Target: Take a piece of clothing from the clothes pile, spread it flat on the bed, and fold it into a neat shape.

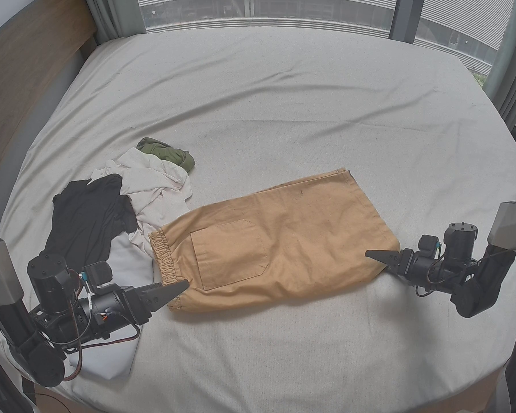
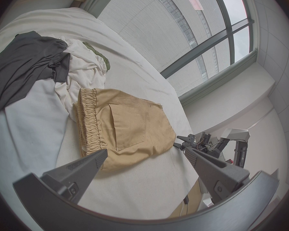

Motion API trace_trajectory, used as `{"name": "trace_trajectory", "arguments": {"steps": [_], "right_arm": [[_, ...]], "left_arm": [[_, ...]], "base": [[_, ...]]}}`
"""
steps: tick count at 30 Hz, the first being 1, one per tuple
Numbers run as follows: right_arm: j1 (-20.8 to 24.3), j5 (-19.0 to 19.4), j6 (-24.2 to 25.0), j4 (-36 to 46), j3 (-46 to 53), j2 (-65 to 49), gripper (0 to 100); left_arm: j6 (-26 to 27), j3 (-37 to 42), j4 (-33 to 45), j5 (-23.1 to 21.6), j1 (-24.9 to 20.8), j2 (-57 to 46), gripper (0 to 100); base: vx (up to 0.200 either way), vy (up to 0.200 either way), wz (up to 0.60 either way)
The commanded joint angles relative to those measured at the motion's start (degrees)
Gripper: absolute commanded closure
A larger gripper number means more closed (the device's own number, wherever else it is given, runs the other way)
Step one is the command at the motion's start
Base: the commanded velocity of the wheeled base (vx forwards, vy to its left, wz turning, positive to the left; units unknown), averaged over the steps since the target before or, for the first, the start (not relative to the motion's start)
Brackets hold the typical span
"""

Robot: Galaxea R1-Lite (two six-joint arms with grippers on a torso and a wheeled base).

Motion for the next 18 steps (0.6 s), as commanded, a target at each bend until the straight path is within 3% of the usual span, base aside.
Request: {"name": "trace_trajectory", "arguments": {"steps": [1,6,9,18], "right_arm": [[1.2,0.1,0.2,-1.0,-0.5,4.1,0],[2.5,0.2,1.1,-6.6,-0.5,6.6,0],[3.6,0.0,4.4,-15.6,-0.3,10.2,0],[5.7,0.1,6.1,-15.6,-2.2,11.5,0]], "left_arm": [[-0.1,0.0,0.0,-0.1,0.0,-0.2,0],[-0.1,0.2,-0.1,-0.2,0.0,-0.2,0],[-0.1,0.1,-0.1,-0.4,0.0,-0.2,0],[-0.1,-0.1,-0.1,-0.4,0.1,-0.3,0]], "base": [[0.000,0.000,0.00],[0.000,0.000,0.00],[0.000,0.000,0.00],[0.000,0.000,0.00]]}}
